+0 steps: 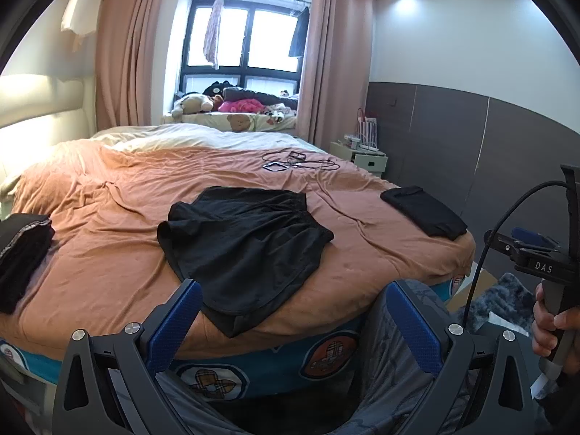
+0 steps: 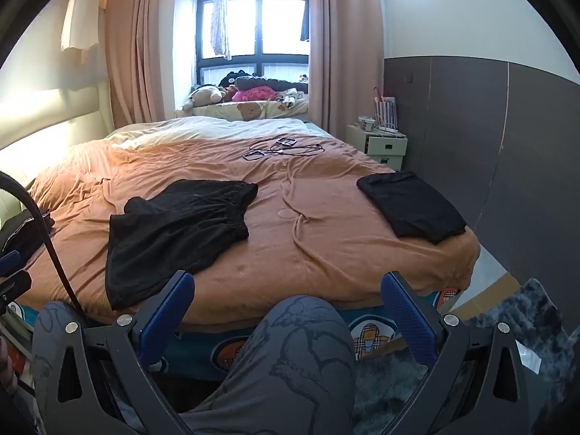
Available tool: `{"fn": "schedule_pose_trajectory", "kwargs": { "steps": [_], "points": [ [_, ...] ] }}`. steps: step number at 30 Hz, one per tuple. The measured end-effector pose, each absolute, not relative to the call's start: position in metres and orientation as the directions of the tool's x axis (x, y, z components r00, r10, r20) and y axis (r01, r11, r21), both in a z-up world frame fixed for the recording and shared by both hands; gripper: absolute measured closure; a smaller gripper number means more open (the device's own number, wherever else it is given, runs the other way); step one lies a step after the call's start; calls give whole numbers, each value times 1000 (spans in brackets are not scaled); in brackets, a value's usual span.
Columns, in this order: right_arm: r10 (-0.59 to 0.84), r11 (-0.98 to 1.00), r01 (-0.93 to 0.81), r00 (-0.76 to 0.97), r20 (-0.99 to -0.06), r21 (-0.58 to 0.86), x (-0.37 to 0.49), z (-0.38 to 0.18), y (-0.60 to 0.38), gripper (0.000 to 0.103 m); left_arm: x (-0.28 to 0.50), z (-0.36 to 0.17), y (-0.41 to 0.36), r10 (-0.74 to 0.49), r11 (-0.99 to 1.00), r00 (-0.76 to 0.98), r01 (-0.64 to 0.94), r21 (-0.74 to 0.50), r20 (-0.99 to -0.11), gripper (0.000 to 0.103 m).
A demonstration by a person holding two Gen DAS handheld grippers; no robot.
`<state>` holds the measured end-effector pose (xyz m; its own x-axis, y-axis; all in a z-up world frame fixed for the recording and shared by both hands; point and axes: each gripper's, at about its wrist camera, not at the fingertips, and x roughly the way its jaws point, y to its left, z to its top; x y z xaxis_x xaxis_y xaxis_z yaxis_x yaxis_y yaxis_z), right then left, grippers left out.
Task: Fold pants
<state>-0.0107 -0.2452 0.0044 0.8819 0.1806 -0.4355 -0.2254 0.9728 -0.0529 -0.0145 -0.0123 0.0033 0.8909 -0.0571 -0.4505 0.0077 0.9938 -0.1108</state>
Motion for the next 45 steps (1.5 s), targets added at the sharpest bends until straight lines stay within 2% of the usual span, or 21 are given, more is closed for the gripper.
{"fn": "schedule_pose_trajectory", "kwargs": {
  "steps": [45],
  "points": [
    [225, 962, -269, 881, -416, -48, -24, 5, -247, 0, -43, 6, -14, -61, 992, 909, 9, -128, -413, 1]
  ]
}}
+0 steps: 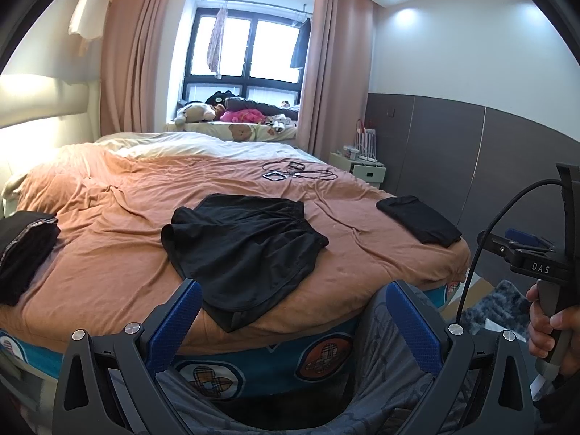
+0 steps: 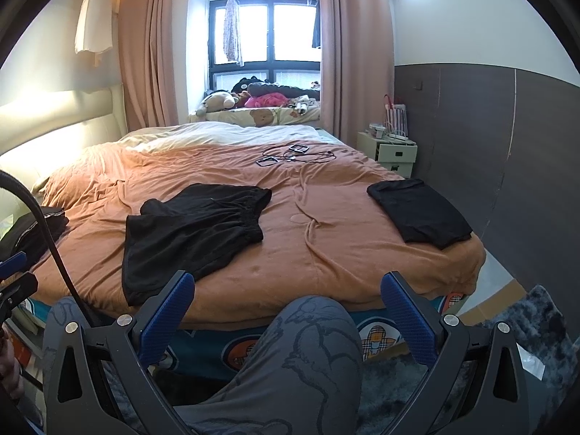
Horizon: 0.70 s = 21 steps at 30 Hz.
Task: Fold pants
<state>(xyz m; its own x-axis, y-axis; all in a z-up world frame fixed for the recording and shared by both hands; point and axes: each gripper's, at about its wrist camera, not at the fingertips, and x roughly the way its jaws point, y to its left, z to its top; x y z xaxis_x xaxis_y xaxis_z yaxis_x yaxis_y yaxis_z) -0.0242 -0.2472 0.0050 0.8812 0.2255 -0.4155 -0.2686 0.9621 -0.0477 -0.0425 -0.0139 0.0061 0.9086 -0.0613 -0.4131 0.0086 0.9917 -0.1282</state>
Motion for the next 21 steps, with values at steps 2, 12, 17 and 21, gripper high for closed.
{"fn": "schedule_pose_trajectory", "kwargs": {
  "steps": [2, 12, 17, 21],
  "points": [
    [227, 962, -270, 882, -413, -48, -25, 5, -247, 0, -42, 6, -14, -61, 992, 908, 8, -129, -414, 1],
    [240, 957, -286, 880, -410, -53, -27, 3, -246, 0, -45, 7, -15, -63, 991, 908, 7, -134, -413, 1],
    [254, 953, -300, 877, -407, -51, -27, 2, -246, 0, -43, 4, -16, -55, 992, 906, 3, -124, -421, 1],
    [273, 946, -320, 873, -405, -50, -23, 2, -243, 0, -37, -1, -13, -49, 991, 902, -8, -130, -430, 1]
  ]
}}
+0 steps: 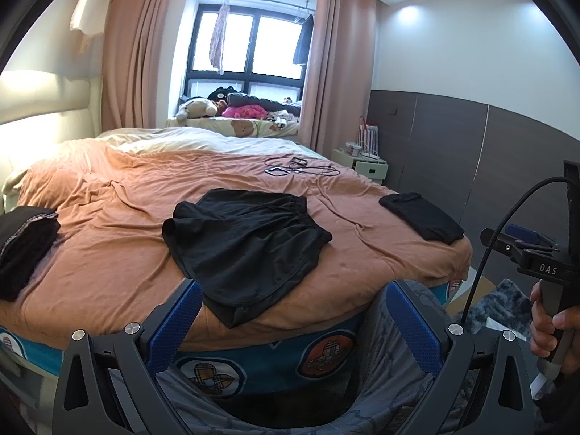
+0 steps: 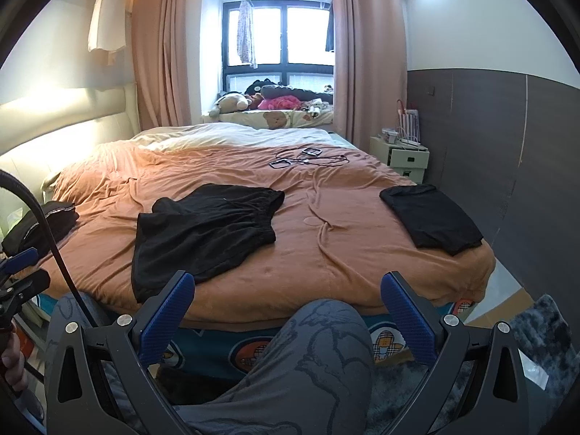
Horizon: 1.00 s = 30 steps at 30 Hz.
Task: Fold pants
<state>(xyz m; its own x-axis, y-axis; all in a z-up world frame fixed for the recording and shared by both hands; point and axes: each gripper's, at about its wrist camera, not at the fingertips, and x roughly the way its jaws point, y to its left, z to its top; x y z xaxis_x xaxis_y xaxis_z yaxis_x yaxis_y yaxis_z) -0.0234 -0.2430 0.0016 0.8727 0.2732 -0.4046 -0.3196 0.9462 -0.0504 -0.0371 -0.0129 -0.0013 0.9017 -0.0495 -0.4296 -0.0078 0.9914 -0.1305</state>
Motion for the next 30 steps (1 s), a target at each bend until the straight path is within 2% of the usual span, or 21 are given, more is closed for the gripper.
{"fn": "schedule_pose_trajectory", "kwargs": {
  "steps": [12, 23, 26, 30],
  "points": [
    [300, 939, -343, 850, -432, -22, 13, -8, -236, 0, -11, -13, 5, -21, 989, 883, -49, -138, -470, 1],
    [320, 937, -348, 819, -477, 31, 58, -10, -224, 0, 22, -37, 52, -11, 959, 848, -141, -245, -531, 2],
    [337, 932, -357, 801, -494, 56, 72, -12, -221, 0, 30, -44, 68, 6, 945, 835, -185, -270, -549, 6],
    [361, 923, -377, 779, -513, 77, 87, -16, -218, 0, 40, -56, 92, 32, 913, 808, -263, -312, -588, 18]
  ]
}}
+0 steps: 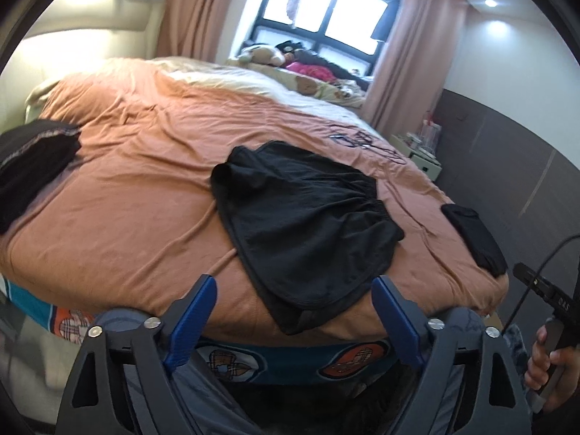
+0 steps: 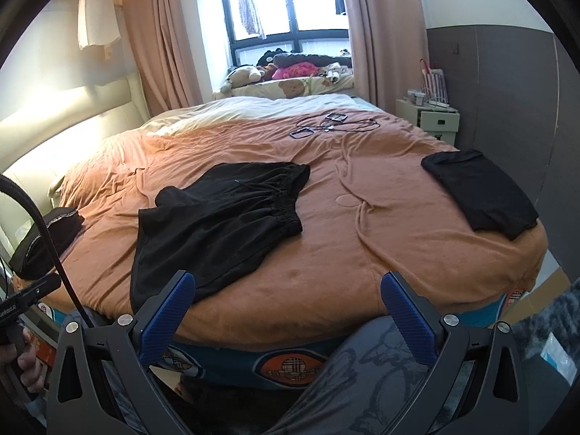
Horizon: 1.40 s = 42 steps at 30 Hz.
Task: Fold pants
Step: 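Move both tools down to the black pants, right tool at the waistband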
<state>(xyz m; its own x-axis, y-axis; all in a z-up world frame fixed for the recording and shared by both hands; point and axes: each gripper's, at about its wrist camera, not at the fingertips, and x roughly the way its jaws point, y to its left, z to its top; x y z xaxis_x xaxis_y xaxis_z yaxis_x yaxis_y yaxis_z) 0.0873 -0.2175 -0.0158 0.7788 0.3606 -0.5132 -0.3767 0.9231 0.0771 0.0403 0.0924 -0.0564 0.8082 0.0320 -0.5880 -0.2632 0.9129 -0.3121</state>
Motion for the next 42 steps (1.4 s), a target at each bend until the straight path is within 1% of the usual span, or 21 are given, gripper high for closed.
{"fn": "schedule_pose_trajectory", "kwargs": {
  "steps": [4, 11, 17, 19, 21, 23, 25, 32, 35, 42],
  "points": [
    [384, 912, -400, 755, -531, 91, 102, -21, -212, 0, 51, -70, 110, 19, 881, 781, -308, -358, -624, 23],
    [432, 887, -447, 708, -558, 119, 136, -34, -202, 0, 75, -92, 119, -24, 837, 735, -356, -415, -678, 24],
    [450, 876, -454, 650, -613, 163, 174, -45, -192, 0, 92, -110, 125, -61, 799, 708, -388, -460, -703, 24],
    [454, 873, -457, 639, -621, 169, 183, -47, -190, 0, 98, -117, 128, -86, 780, 699, -396, -484, -710, 29],
    [460, 870, -458, 625, -630, 181, 192, -48, -190, 4, 104, -125, 132, -115, 760, 687, -404, -510, -717, 32],
    [471, 865, -458, 601, -646, 205, 204, -52, -191, 10, 109, -132, 137, -133, 738, 679, -418, -529, -722, 33],
    [476, 862, -458, 584, -657, 217, 213, -55, -190, 12, 113, -138, 141, -150, 717, 671, -432, -547, -726, 33],
    [505, 847, -458, 531, -681, 271, 238, -68, -187, 13, 126, -155, 149, -215, 633, 649, -477, -610, -730, 33],
    [528, 834, -458, 499, -687, 309, 250, -77, -187, 17, 130, -160, 149, -229, 609, 645, -490, -624, -729, 35],
    [566, 812, -446, 450, -690, 376, 277, -92, -176, 18, 142, -164, 152, -226, 582, 642, -514, -630, -733, 42]
  ]
}}
